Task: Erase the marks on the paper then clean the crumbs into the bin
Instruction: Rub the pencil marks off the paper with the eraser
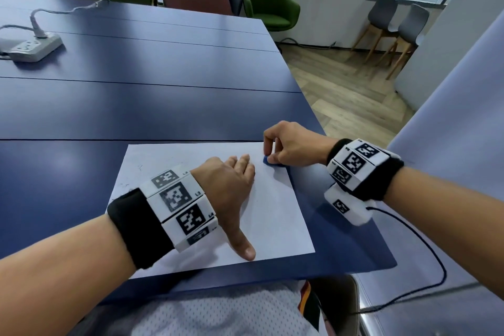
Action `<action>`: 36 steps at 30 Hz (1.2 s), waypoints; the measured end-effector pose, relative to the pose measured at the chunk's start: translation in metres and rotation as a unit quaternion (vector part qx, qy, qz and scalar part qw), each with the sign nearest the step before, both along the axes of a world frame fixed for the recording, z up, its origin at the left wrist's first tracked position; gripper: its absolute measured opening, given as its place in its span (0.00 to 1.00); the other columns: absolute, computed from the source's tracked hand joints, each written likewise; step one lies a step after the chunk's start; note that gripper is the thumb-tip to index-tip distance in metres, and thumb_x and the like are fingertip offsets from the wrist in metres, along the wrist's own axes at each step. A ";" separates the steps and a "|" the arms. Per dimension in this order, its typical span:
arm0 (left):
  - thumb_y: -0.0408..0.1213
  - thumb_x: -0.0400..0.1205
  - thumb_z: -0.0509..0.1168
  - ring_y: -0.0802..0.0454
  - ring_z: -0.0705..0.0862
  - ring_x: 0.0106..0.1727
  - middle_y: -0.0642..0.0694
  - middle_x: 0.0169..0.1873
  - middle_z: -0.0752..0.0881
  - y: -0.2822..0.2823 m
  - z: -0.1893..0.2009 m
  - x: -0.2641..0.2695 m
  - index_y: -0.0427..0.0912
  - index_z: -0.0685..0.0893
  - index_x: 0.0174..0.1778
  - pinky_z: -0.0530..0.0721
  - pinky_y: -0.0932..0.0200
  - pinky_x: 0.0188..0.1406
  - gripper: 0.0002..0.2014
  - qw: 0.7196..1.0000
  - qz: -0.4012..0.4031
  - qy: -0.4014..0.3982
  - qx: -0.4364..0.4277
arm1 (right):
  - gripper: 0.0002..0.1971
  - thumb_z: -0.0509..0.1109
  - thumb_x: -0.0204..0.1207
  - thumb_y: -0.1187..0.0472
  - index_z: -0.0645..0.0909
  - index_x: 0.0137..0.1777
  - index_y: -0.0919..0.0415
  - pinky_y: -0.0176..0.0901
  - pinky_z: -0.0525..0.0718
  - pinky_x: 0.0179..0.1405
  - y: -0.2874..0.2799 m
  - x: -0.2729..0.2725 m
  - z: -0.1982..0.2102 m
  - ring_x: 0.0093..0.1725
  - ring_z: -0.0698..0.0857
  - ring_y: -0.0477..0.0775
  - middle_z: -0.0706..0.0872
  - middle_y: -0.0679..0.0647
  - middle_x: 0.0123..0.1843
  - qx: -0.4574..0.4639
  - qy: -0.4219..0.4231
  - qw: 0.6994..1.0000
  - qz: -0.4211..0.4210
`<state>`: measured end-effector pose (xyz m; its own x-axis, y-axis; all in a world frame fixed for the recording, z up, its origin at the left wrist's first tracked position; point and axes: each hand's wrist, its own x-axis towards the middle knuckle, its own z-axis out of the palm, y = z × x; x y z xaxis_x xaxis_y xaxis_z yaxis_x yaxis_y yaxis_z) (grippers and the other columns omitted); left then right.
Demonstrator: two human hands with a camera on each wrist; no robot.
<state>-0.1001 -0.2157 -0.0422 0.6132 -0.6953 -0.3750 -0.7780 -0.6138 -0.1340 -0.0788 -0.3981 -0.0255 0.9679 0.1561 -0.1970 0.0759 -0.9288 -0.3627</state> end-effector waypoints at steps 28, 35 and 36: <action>0.78 0.57 0.70 0.49 0.58 0.85 0.50 0.87 0.47 0.013 0.015 0.016 0.49 0.53 0.86 0.67 0.47 0.79 0.65 0.998 0.026 0.063 -0.008 | 0.02 0.73 0.73 0.62 0.84 0.45 0.56 0.25 0.72 0.22 0.014 -0.027 0.003 0.25 0.79 0.38 0.87 0.47 0.30 -0.018 0.082 0.995 0.058; 0.75 0.58 0.74 0.46 0.59 0.84 0.52 0.87 0.46 0.031 0.012 0.026 0.62 0.42 0.85 0.69 0.43 0.77 0.66 0.998 0.025 0.057 0.024 | 0.03 0.73 0.75 0.59 0.80 0.42 0.55 0.33 0.75 0.25 0.022 -0.015 0.007 0.31 0.81 0.45 0.85 0.47 0.34 -0.021 0.033 0.998 0.039; 0.75 0.57 0.74 0.46 0.60 0.84 0.53 0.87 0.47 0.032 0.011 0.027 0.60 0.43 0.86 0.71 0.43 0.76 0.67 0.998 0.027 0.054 0.022 | 0.04 0.72 0.76 0.59 0.80 0.42 0.55 0.37 0.78 0.28 0.025 -0.013 0.007 0.34 0.82 0.48 0.84 0.48 0.34 -0.019 0.018 0.999 0.030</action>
